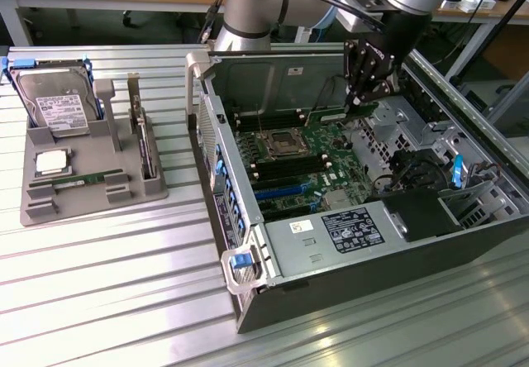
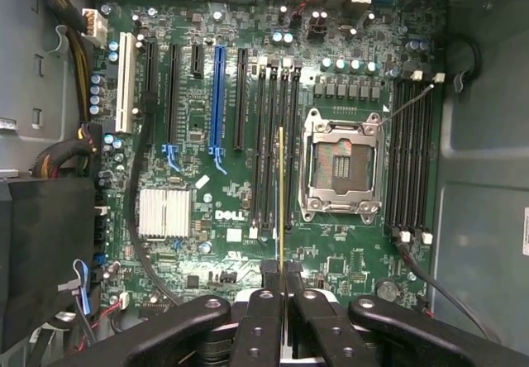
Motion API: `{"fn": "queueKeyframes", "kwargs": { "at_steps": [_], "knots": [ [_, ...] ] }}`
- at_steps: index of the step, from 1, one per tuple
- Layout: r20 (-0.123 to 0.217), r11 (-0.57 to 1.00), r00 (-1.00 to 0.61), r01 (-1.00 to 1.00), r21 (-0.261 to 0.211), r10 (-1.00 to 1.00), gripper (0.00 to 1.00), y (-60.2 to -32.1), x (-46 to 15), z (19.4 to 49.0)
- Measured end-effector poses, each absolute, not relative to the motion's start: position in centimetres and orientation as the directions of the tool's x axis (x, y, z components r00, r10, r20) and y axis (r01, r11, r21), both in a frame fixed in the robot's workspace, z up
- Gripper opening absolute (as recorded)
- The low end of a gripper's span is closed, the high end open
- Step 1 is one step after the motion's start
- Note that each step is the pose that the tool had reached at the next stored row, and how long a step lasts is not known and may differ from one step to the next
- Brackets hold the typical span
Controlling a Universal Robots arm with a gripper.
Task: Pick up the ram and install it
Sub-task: 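Insert the ram into the slot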
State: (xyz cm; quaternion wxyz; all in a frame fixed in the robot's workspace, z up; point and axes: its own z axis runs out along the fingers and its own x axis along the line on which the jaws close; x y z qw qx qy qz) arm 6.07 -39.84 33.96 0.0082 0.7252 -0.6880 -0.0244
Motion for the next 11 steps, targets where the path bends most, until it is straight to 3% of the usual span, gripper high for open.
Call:
{"fn": "queueKeyframes", "kwargs": {
  "at_steps": [11],
  "knots": [
    [-0.024, -0.053, 0.052, -0.998, 0.046, -0.998, 0.12, -39.84, 6.03, 33.0]
  ]
}}
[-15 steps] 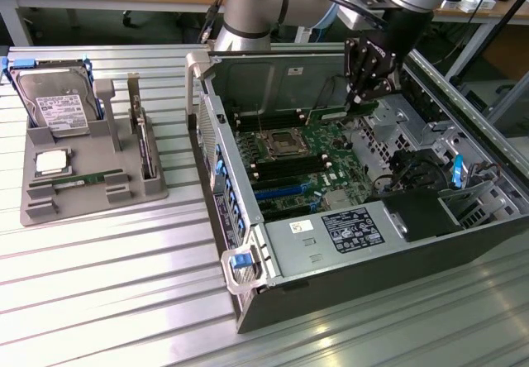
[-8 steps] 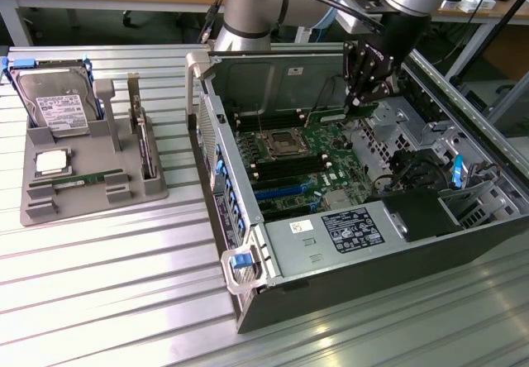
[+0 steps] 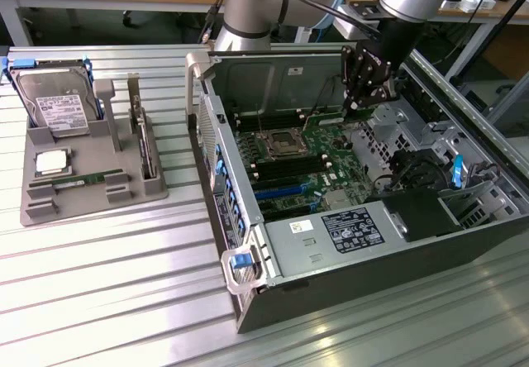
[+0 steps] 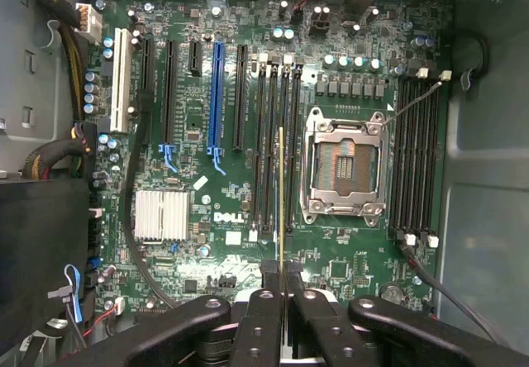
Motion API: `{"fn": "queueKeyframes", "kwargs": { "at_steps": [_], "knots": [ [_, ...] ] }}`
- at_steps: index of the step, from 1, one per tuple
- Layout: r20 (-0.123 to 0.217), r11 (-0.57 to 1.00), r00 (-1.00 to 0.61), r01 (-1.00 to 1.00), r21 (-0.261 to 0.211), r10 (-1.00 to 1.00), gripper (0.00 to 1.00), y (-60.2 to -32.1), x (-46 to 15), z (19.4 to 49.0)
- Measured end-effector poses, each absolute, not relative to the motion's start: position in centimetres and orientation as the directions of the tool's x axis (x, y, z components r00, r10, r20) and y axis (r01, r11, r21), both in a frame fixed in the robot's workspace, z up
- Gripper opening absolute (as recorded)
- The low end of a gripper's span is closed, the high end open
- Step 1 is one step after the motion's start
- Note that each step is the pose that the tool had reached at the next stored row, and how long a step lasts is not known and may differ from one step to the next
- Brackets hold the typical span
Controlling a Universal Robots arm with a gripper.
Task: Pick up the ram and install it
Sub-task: 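Insert the ram into the slot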
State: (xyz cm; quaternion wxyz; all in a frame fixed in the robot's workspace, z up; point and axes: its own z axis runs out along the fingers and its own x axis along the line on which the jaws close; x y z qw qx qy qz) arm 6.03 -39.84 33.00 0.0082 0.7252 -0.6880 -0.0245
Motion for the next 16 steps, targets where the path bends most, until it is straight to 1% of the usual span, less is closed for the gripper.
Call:
{"fn": "queueKeyframes", "kwargs": {
  "at_steps": [16],
  "knots": [
    [-0.024, -0.053, 0.052, -0.998, 0.046, -0.998, 0.12, -39.84, 6.03, 32.27]
  ]
}}
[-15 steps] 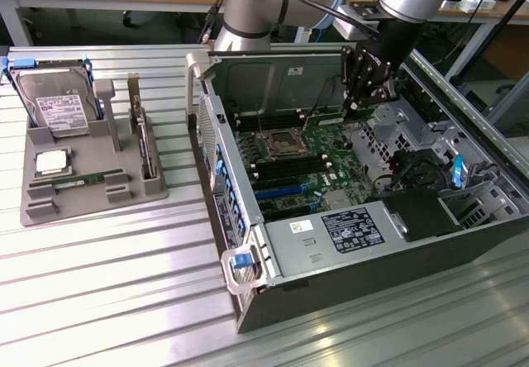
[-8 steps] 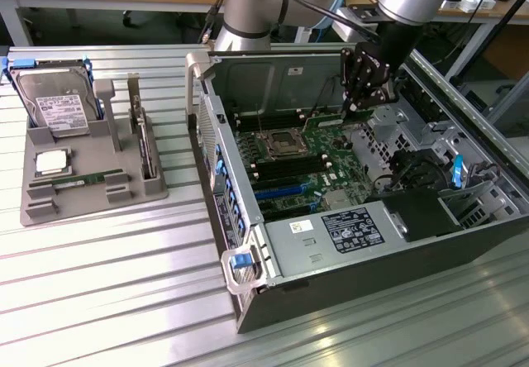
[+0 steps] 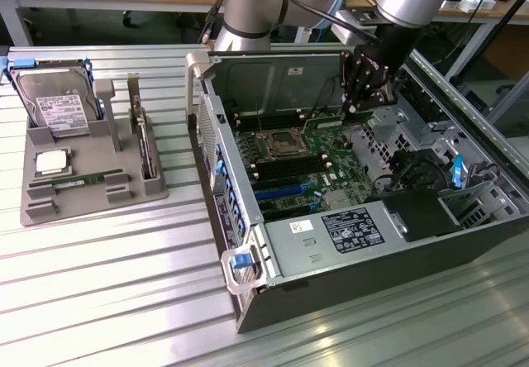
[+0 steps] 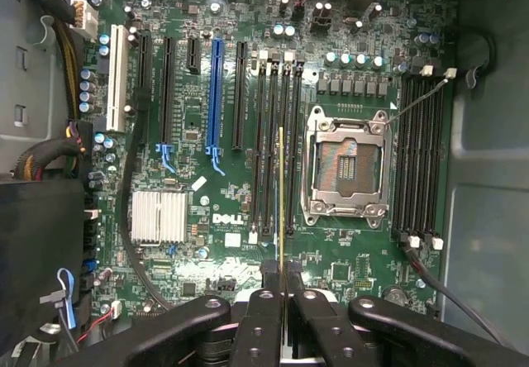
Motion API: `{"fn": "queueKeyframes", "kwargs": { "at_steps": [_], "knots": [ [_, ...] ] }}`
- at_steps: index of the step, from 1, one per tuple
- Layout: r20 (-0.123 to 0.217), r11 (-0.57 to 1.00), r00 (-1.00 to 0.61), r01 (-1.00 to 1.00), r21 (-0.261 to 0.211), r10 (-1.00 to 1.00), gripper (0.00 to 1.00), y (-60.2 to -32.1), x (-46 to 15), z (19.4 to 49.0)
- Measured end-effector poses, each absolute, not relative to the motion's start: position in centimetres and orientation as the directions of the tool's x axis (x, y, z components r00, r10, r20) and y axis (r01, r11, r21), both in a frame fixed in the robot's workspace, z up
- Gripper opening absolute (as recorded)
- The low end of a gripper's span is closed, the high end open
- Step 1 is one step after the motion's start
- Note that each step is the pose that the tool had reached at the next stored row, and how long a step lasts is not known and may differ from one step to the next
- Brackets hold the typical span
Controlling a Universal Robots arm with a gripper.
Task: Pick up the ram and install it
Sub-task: 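Insert the ram into the slot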
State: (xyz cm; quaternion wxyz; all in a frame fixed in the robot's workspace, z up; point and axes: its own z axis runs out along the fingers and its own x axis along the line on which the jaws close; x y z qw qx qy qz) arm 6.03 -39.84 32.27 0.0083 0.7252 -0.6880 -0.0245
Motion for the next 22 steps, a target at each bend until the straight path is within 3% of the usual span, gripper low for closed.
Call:
{"fn": "queueKeyframes", "kwargs": {
  "at_steps": [22],
  "knots": [
    [-0.024, -0.053, 0.052, -0.998, 0.046, -0.998, 0.12, -39.8, 6.0, 31.2]
  ]
}}
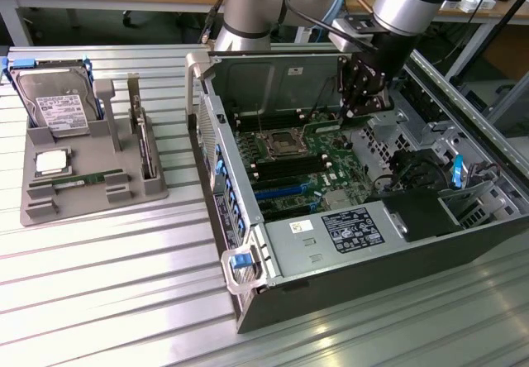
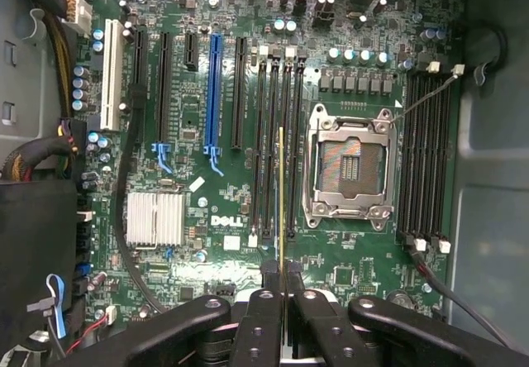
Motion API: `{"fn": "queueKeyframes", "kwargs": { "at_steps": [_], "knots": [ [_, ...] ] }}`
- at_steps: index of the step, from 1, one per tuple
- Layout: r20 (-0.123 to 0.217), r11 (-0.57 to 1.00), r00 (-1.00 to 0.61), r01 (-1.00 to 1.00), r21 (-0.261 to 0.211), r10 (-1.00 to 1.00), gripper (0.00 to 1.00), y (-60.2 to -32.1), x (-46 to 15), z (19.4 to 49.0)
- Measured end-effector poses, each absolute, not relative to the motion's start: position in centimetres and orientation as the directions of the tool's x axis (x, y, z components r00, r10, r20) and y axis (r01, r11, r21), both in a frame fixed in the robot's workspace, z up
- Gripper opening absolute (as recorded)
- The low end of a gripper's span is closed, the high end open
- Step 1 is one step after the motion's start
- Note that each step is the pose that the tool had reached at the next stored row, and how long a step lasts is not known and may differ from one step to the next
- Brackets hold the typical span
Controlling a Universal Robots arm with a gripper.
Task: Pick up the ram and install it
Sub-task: 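Insert the ram into the slot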
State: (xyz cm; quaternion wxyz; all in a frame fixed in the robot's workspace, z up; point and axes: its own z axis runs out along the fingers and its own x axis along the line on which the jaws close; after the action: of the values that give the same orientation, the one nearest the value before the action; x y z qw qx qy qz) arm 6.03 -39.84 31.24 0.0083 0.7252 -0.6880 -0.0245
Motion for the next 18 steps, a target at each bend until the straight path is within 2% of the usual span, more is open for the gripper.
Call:
{"fn": "queueKeyframes", "kwargs": {
  "at_steps": [18],
  "knots": [
    [-0.024, -0.053, 0.052, -0.998, 0.046, -0.998, 0.12, -39.84, 6.0, 30.42]
  ]
}}
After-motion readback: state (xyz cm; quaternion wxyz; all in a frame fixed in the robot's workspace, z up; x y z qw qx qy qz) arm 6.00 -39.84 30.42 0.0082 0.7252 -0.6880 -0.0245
